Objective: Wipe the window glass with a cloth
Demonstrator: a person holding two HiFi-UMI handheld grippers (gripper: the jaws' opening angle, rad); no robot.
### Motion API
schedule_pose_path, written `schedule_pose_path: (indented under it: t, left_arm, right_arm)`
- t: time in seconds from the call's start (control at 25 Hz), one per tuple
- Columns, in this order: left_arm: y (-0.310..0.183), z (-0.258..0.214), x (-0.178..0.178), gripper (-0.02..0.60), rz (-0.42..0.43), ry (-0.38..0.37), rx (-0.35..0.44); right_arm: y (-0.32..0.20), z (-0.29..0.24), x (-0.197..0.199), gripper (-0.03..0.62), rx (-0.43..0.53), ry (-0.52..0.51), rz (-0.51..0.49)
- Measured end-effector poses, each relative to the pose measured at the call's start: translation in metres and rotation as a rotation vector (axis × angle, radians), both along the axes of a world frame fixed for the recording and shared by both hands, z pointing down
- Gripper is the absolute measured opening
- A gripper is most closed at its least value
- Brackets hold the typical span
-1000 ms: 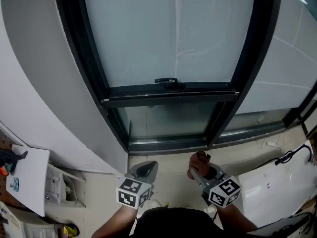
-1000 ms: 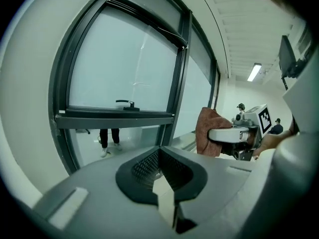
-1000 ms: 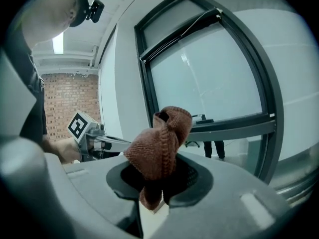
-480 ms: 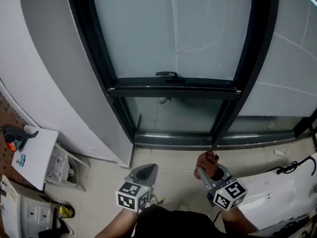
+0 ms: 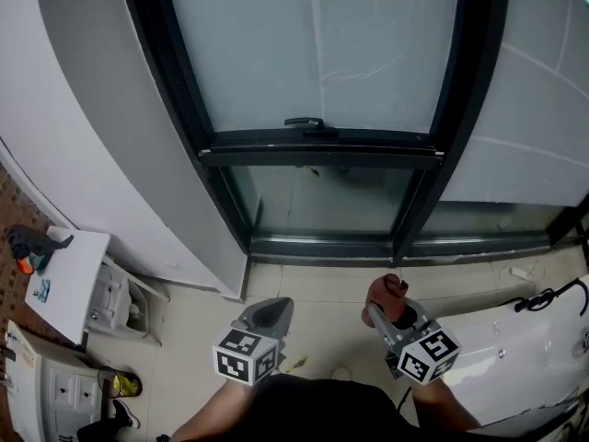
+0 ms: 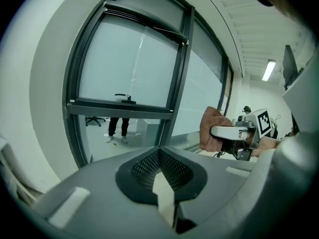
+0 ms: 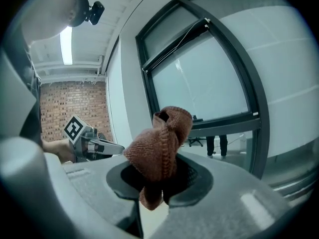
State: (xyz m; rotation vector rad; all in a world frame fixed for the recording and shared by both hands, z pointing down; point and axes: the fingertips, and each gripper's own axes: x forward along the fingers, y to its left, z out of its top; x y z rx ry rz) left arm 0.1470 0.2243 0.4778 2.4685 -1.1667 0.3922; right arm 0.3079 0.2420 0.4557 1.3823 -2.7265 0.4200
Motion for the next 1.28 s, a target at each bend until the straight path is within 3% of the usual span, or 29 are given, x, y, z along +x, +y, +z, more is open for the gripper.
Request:
schedule_pose_path:
  t: [0.2, 0.64, 1.0, 1.28]
  left_arm:
    - [-0.012, -0.014, -0.009, 0.017, 0.078, 0.004, 0.026]
    - [-0.029, -0.012, -0.053, 0.017, 0.123, 0.007, 0.034]
    - [-0.027, -0.013, -0.06, 0.017, 0.125, 0.022, 0.041]
    - [-0.027, -0.023, -0.048, 0.017, 0.148, 0.035, 0.063]
  right_arm:
    - [-0.003, 0.005, -0.019, 0.08, -0.019, -0.036, 0.052]
    - [-0.003, -0.004, -0.065, 0.08, 0.008, 0.039, 0.099]
    - [0.002, 0.002, -0.071, 0.08, -0.003, 0.048, 0.101]
    - [0.005, -0.009, -0.084, 0.08, 0.052, 0.055, 0.071]
